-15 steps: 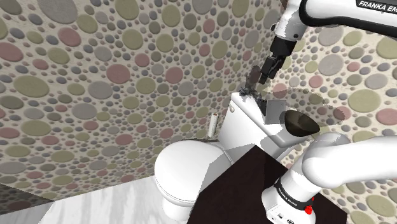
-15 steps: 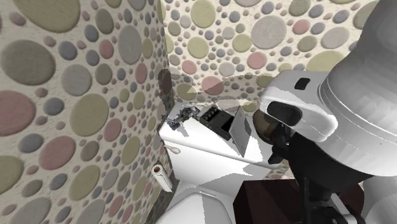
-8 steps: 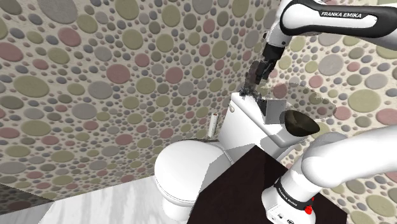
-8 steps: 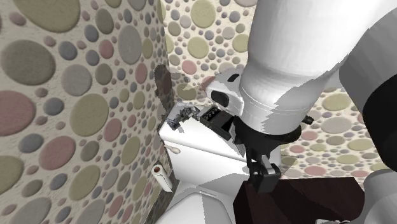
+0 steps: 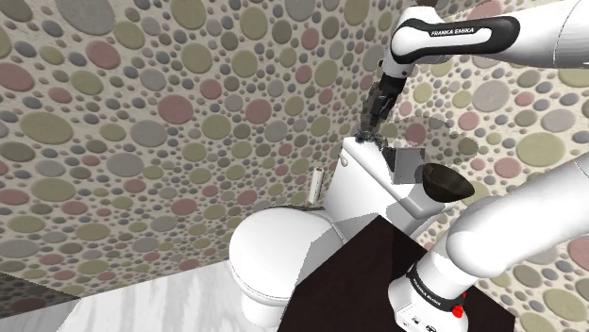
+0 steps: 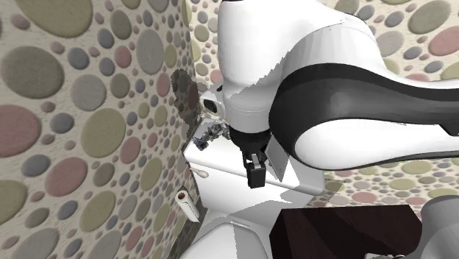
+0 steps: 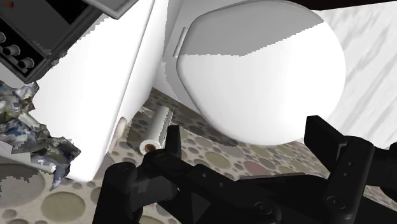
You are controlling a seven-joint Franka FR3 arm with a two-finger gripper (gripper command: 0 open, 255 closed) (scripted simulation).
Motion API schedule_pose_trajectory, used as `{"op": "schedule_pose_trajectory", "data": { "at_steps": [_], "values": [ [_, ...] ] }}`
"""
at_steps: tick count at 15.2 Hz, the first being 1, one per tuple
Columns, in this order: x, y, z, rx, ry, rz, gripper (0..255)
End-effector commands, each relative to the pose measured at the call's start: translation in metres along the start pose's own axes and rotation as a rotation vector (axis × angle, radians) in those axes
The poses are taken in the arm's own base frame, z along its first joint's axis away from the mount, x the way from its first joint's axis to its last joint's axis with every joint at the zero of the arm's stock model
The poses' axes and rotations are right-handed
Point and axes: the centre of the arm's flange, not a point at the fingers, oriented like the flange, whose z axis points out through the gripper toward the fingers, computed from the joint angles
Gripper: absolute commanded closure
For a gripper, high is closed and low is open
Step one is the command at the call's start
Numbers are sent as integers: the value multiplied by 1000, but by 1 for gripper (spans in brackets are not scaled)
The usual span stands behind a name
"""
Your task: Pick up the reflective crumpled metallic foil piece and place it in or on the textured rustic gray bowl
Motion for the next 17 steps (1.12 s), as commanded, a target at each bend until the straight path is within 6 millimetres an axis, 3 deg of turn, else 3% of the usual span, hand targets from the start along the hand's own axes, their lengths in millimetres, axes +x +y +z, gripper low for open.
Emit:
{"op": "schedule_pose_trajectory", "data": {
  "at_steps": [1, 17],
  "values": [
    [11, 23, 10, -2, -7, -8, 0],
    [114, 184, 106, -7, -61, -67, 0]
  ]
}}
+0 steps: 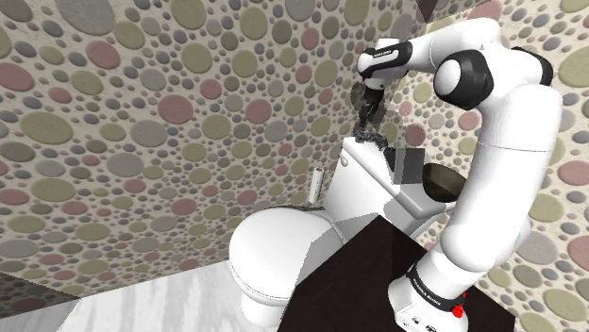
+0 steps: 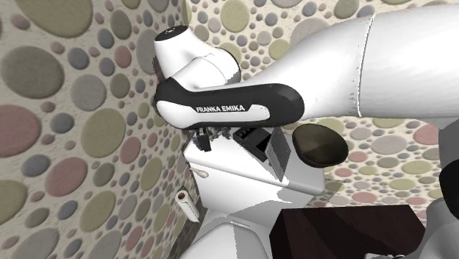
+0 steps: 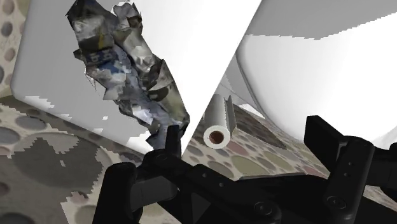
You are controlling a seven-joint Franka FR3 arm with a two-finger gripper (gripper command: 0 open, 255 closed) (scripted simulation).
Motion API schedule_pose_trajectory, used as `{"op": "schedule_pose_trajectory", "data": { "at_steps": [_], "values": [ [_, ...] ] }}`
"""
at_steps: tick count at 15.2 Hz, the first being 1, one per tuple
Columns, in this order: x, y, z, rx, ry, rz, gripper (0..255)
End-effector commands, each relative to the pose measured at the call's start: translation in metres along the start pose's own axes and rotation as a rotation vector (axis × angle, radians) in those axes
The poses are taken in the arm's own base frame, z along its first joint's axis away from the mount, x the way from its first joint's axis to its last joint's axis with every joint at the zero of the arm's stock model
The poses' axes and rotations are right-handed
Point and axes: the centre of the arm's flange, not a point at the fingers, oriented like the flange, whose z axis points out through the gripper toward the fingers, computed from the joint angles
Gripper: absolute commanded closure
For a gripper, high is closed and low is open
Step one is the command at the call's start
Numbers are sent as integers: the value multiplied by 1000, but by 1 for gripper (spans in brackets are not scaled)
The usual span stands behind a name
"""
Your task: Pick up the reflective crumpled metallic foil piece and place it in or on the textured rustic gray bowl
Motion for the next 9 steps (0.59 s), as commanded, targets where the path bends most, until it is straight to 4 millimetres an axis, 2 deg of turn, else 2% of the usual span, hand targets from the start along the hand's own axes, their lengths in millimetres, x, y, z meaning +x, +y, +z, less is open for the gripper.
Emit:
{"op": "schedule_pose_trajectory", "data": {
  "at_steps": [1, 5, 9],
  "values": [
    [11, 19, 13, -1, -7, -9, 0],
    [35, 57, 36, -2, -20, -23, 0],
    [34, 58, 57, -2, -20, -23, 0]
  ]
}}
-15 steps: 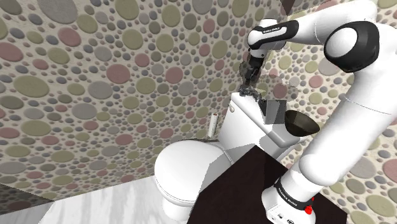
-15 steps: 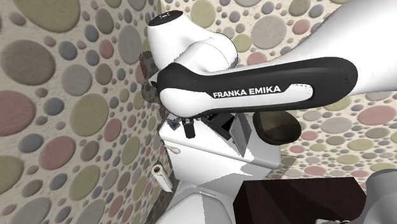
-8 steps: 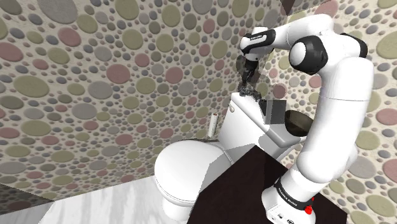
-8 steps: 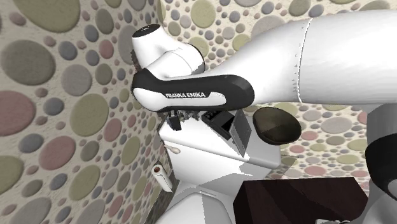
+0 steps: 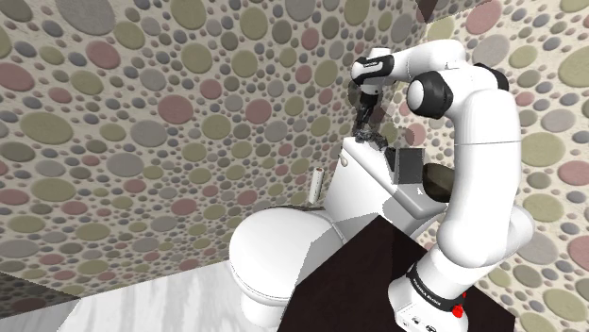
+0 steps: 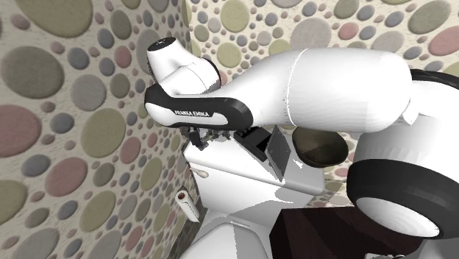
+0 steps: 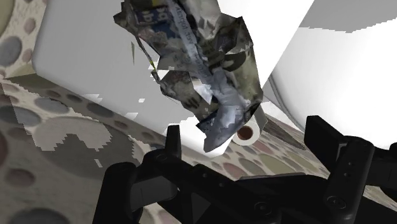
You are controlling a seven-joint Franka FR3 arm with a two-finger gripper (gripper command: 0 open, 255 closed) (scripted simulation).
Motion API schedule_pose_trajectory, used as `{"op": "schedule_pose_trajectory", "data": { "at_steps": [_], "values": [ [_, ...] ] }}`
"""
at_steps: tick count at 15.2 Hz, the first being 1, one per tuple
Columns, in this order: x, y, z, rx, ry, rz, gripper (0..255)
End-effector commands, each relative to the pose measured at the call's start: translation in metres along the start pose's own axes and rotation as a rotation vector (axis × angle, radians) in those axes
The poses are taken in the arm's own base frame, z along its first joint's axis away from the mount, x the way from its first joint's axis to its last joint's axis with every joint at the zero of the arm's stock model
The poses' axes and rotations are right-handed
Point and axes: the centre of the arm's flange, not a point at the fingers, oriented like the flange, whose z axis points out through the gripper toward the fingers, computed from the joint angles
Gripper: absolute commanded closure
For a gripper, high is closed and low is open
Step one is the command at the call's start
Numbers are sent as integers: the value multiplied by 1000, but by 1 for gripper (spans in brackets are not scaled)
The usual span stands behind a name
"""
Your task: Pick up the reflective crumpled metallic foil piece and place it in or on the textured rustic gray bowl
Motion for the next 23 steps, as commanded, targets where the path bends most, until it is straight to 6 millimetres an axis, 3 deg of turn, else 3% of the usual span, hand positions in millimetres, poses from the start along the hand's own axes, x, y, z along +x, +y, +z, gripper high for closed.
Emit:
{"op": "schedule_pose_trajectory", "data": {
  "at_steps": [1, 4, 11, 12, 21, 23],
  "values": [
    [2, 3, 23, 5, -12, 4, 0],
    [1, 3, 37, 5, -12, 4, 0],
    [1, 3, 37, 5, -12, 4, 0],
    [0, 5, 36, 4, -13, 4, 255],
    [1, 3, 37, 5, -12, 4, 255],
    [0, 3, 27, 5, -12, 4, 255]
  ]
}}
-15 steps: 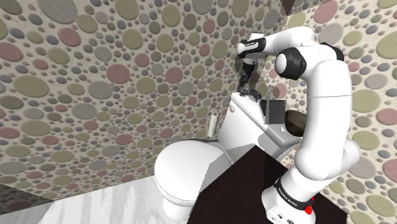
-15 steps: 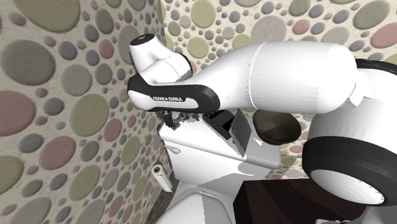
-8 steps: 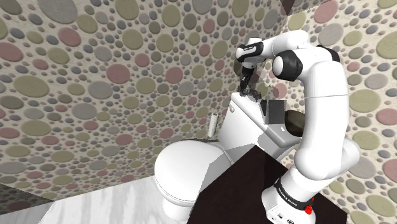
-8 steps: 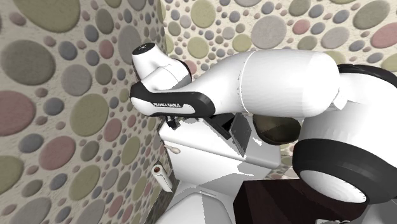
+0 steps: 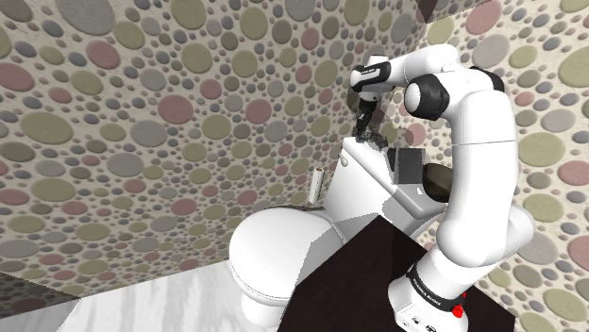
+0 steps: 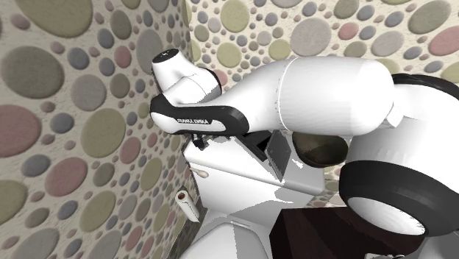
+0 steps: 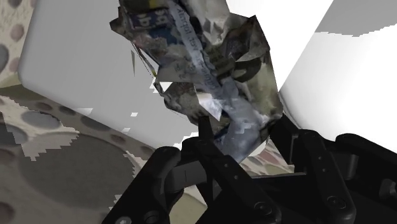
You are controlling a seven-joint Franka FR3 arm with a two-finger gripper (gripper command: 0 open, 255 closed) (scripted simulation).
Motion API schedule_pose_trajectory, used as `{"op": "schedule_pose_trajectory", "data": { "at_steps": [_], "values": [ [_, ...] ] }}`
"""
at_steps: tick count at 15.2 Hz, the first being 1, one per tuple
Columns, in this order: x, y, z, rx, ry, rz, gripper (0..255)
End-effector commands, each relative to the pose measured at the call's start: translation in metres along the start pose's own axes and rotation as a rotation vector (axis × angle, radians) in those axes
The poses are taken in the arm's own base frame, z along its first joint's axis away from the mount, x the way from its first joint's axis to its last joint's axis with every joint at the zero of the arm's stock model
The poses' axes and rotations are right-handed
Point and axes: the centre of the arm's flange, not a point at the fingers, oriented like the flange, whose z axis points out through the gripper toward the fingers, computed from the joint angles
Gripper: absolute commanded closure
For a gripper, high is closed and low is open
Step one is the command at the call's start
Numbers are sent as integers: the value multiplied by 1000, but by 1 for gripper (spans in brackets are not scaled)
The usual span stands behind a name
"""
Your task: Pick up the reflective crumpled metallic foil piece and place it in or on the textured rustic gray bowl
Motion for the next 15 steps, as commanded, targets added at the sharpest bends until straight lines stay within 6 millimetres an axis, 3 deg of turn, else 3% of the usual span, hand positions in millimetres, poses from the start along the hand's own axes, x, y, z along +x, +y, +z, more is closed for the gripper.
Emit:
{"op": "schedule_pose_trajectory", "data": {
  "at_steps": [1, 15],
  "values": [
    [0, 0, -9, 0, 1, -1, 255],
    [-11, 4, -82, 0, 1, -1, 255]
  ]
}}
